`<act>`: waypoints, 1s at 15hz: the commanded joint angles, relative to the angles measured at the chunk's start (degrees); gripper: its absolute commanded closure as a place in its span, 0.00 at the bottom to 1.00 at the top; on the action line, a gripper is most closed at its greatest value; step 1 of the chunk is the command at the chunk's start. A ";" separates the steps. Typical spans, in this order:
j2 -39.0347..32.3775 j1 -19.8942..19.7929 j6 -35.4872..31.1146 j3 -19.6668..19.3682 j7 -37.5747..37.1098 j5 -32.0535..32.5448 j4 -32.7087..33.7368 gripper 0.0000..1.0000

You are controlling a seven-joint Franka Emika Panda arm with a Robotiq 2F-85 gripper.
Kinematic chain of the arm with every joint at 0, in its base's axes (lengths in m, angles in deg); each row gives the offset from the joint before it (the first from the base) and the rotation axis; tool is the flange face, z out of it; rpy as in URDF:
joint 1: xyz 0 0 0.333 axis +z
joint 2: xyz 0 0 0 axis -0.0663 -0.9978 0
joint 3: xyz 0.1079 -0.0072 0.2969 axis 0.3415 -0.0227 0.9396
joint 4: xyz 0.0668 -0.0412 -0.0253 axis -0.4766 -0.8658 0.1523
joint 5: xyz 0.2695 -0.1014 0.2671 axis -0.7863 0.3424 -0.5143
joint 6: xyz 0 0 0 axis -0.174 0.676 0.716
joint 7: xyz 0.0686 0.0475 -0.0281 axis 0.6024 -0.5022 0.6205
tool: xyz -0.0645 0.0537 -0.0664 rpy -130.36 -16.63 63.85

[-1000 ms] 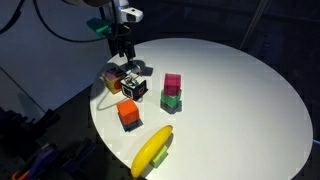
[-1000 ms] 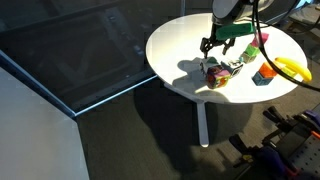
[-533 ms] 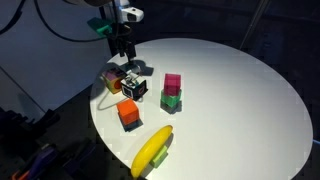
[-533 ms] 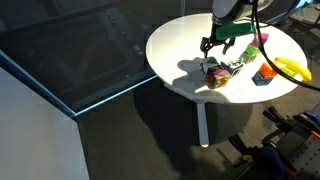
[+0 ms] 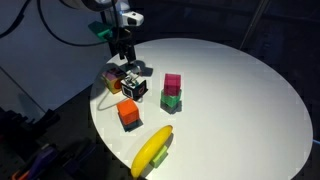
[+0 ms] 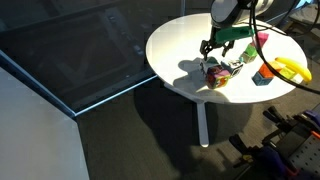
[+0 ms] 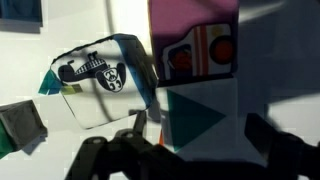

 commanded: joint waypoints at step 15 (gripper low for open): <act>-6.13 0.18 -0.83 -0.02 0.44 -0.76 5.15 0.00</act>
